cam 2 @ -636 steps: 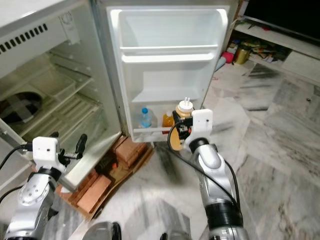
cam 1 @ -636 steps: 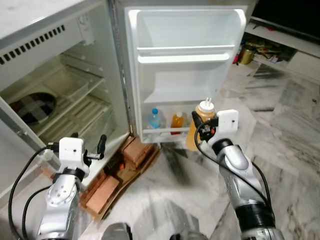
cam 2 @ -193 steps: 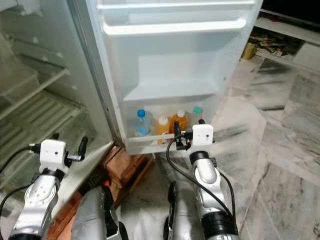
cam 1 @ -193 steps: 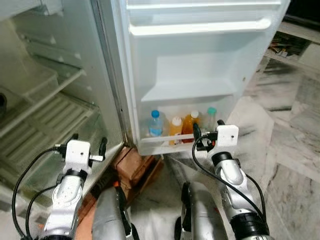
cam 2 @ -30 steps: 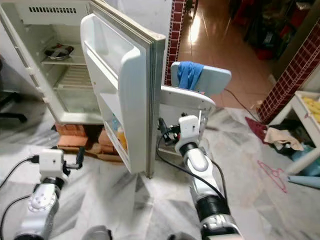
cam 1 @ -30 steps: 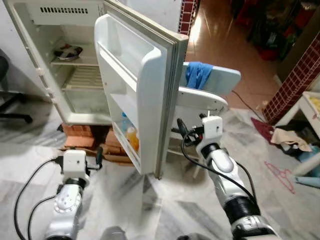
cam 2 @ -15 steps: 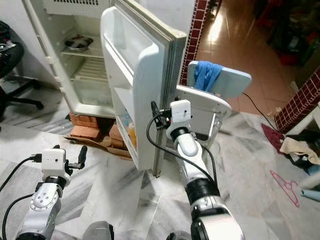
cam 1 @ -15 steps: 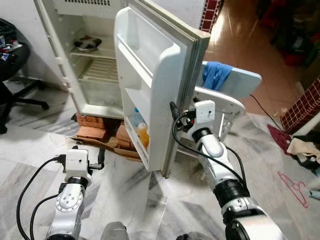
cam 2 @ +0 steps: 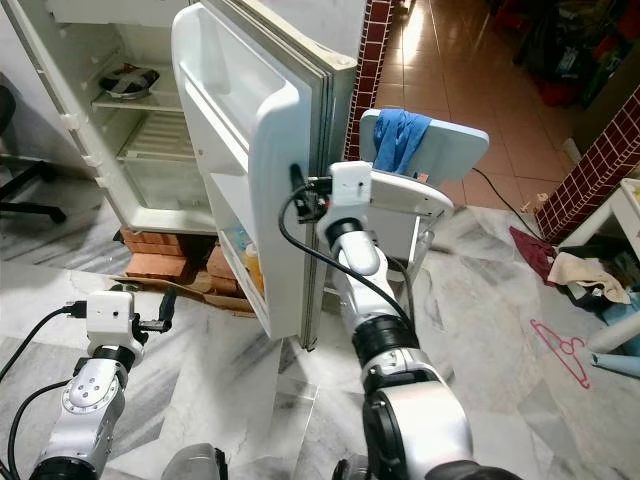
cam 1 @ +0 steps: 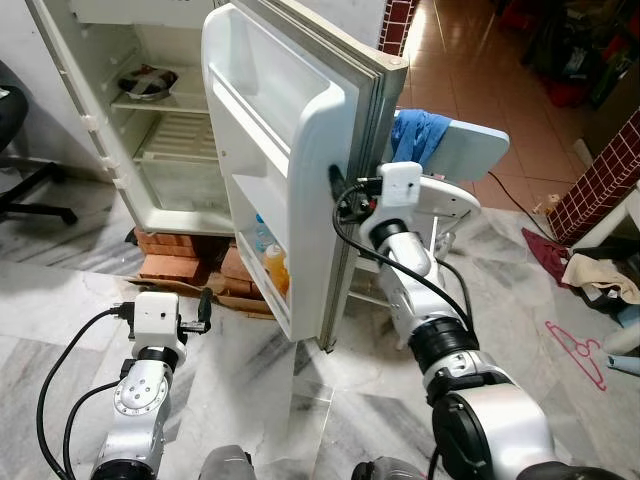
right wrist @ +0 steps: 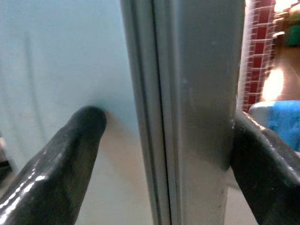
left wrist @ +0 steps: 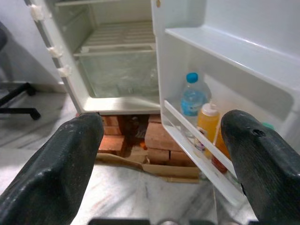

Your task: Restocking fridge

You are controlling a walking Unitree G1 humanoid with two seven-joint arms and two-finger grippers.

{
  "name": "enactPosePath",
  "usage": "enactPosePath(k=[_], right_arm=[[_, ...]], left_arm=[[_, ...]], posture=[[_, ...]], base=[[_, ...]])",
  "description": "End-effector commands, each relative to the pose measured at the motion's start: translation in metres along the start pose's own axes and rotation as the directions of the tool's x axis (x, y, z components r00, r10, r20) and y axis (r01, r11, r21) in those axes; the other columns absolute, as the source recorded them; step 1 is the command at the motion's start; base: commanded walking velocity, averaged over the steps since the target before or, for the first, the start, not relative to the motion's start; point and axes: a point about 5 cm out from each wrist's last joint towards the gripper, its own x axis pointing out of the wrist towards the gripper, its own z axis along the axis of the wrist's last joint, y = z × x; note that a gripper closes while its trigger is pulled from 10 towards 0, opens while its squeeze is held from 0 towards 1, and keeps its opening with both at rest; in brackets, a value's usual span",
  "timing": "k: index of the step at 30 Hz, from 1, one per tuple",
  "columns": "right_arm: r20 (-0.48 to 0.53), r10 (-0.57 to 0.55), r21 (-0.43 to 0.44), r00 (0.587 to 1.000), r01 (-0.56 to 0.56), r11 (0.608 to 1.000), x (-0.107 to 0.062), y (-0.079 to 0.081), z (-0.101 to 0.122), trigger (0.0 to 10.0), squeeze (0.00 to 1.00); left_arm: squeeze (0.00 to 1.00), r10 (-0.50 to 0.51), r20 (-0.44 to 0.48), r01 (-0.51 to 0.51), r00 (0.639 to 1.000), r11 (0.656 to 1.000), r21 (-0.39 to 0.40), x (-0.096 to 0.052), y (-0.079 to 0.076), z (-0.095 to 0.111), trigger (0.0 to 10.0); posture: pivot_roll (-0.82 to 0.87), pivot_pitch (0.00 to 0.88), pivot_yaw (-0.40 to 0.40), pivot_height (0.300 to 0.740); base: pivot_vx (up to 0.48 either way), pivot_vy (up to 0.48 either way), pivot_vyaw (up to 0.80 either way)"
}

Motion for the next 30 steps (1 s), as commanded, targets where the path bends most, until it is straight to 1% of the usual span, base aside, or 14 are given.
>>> enactPosePath(k=[1,3,4,5,7,8,9,11,14,16,19,21,24,30], right_arm=[[0.032,0.183,0.083,0.983,-0.185,0.979,0.002,0.023,0.006,10.0,0.0],[0.048,0.412,0.156,0.91,-0.414,0.897,-0.01,0.042,0.006,10.0,0.0],[0.047,0.478,0.136,0.877,-0.48,0.867,-0.017,0.046,0.004,10.0,0.0],[0.027,0.493,0.105,0.87,-0.493,0.864,-0.022,0.044,0.0,10.0,0.0],[-0.009,0.466,0.069,0.885,-0.464,0.883,-0.027,0.035,-0.007,10.0,0.0],[-0.023,0.424,0.064,0.905,-0.422,0.904,-0.028,0.026,-0.01,10.0,0.0],[-0.023,0.424,0.064,0.905,-0.422,0.904,-0.028,0.026,-0.01,10.0,0.0],[-0.038,0.361,0.063,0.932,-0.358,0.931,-0.03,0.013,-0.015,10.0,0.0],[-0.07,0.252,0.062,0.965,-0.248,0.967,-0.046,-0.018,-0.022,10.0,0.0],[-0.105,0.232,0.08,0.967,-0.224,0.971,-0.058,-0.027,-0.027,10.0,0.0],[-0.148,0.182,0.074,0.972,-0.173,0.982,-0.069,-0.032,-0.038,10.0,0.0],[-0.152,0.175,0.069,0.973,-0.166,0.984,-0.07,-0.032,-0.04,10.0,0.0],[-0.176,0.071,0.043,0.982,-0.064,0.997,-0.075,-0.035,-0.049,10.0,0.0],[-0.183,0.008,0.015,0.983,-0.005,1.0,-0.085,-0.032,-0.052,10.0,0.0]], left_arm=[[0.0,-0.009,-0.017,0.009,1.0,1.0,-0.001,0.0,-0.003,-0.003,10.0],[0.0,-0.008,-0.019,0.008,1.0,1.0,-0.005,-0.001,-0.003,-0.003,10.0],[0.0,-0.008,-0.022,0.008,1.0,1.0,-0.008,-0.001,-0.003,-0.004,10.0],[0.0,-0.008,-0.026,0.008,1.0,1.0,-0.012,-0.001,-0.003,-0.004,10.0],[0.0,-0.008,-0.034,0.008,0.999,1.0,-0.017,-0.001,-0.003,-0.005,10.0],[0.0,-0.009,-0.035,0.008,0.999,1.0,-0.018,-0.001,-0.003,-0.005,10.0],[0.0,-0.009,-0.035,0.008,0.999,1.0,-0.018,-0.001,-0.003,-0.005,10.0],[0.0,-0.009,-0.034,0.009,0.999,1.0,-0.019,0.0,-0.003,-0.005,10.0],[0.0,-0.008,-0.037,0.008,0.999,1.0,-0.02,0.0,-0.003,-0.005,10.0],[0.0,-0.006,-0.038,0.006,0.999,1.0,-0.02,0.0,-0.002,-0.005,10.0],[0.0,0.003,-0.047,-0.005,0.999,0.999,-0.032,0.001,-0.002,-0.005,10.0],[0.0,0.004,-0.047,-0.006,0.999,0.999,-0.033,0.002,-0.002,-0.005,10.0],[0.0,0.012,-0.034,-0.013,0.999,1.0,-0.022,0.004,0.0,0.0,10.0],[0.0,0.021,-0.004,-0.021,1.0,1.0,-0.012,0.001,0.006,0.007,10.0]], posture=[[0.03,0.0,-0.05,0.74],[0.03,0.0,-0.051,0.74],[0.03,0.0,-0.051,0.74],[0.03,0.0,-0.052,0.74],[0.03,0.0,-0.052,0.74],[0.02,0.0,-0.05,0.74],[0.02,0.0,-0.05,0.74],[0.02,0.0,-0.049,0.74],[0.02,0.0,-0.045,0.74],[0.02,0.0,-0.044,0.74],[0.02,0.0,-0.047,0.74],[0.02,0.0,-0.047,0.74],[0.02,0.014,-0.049,0.74],[0.03,0.039,-0.049,0.74]], base=[[0.0,0.0,0.0],[0.0,0.0,0.0],[0.0,0.0,0.0],[0.0,0.0,0.0],[0.0,0.0,0.0],[0.0,0.0,0.0],[0.0,0.0,0.0],[0.0,0.0,0.0],[0.0,0.0,0.0],[0.0,0.0,0.0],[0.0,0.0,0.0],[0.0,0.0,0.0],[0.0,0.407,0.0],[0.0,0.48,0.0]])
